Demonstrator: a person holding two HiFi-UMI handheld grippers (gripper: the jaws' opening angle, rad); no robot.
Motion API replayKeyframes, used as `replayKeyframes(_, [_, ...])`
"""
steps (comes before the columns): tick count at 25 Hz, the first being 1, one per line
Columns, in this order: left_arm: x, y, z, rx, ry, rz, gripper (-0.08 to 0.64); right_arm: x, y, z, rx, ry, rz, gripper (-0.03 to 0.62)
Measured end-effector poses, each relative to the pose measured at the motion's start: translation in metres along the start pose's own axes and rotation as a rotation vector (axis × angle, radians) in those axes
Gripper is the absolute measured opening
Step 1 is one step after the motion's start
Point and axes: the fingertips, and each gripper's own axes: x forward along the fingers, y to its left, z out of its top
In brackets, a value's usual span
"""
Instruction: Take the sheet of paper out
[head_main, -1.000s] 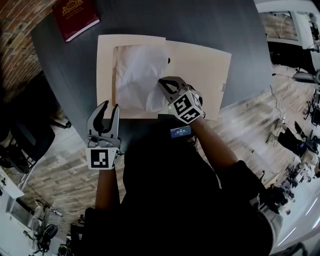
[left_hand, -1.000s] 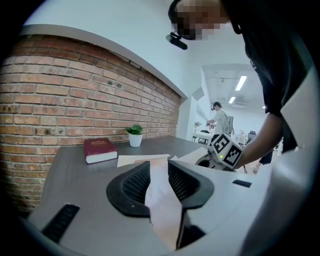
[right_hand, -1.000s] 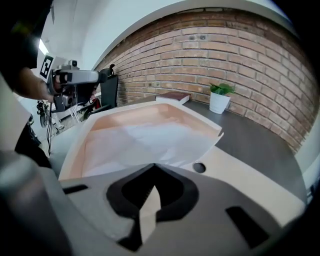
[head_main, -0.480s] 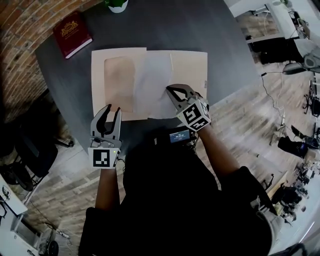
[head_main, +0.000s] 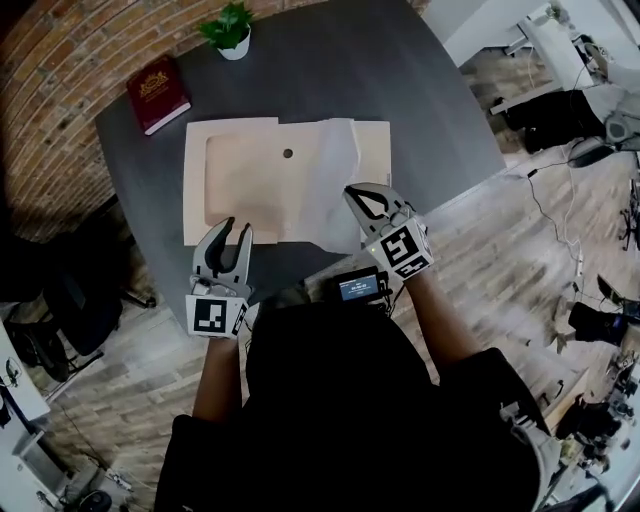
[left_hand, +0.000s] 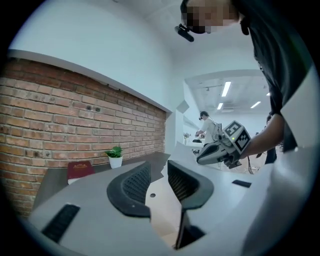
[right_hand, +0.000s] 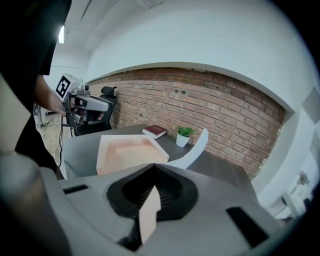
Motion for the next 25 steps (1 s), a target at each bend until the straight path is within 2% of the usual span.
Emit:
replayKeyframes(5, [-0.01,-0.051,0.014,0.036,-0.024,0.019,0.1,-0.049,-0.009,0.006,0.003,-0.109,-0.004,0.003])
replayKeyframes(14, [-0.059,-0.129,0.025,0.056,-0.076,0.136,0.1,-0.144,0.008,-0.003,-0.056,-0.227,0.01,0.003])
replayKeyframes(18, [-0.085,-0.164,0.029,0.052,-0.094,0.181,0.1,-0.188,0.015,-0.013,-0.027,-0.277,0.014,0.003])
replayKeyframes(22, [-0.103,-0.192,0.031,0.066,-0.096,0.181,0.098,-0.222,0.021,-0.028,0.018,-0.297,-0.007,0.003])
replayKeyframes(25, [-0.116,-0.203,0.029,0.035,-0.101,0.186,0.098,-0.239,0.03,-0.037,0.026,-0.301,-0.018,0.003])
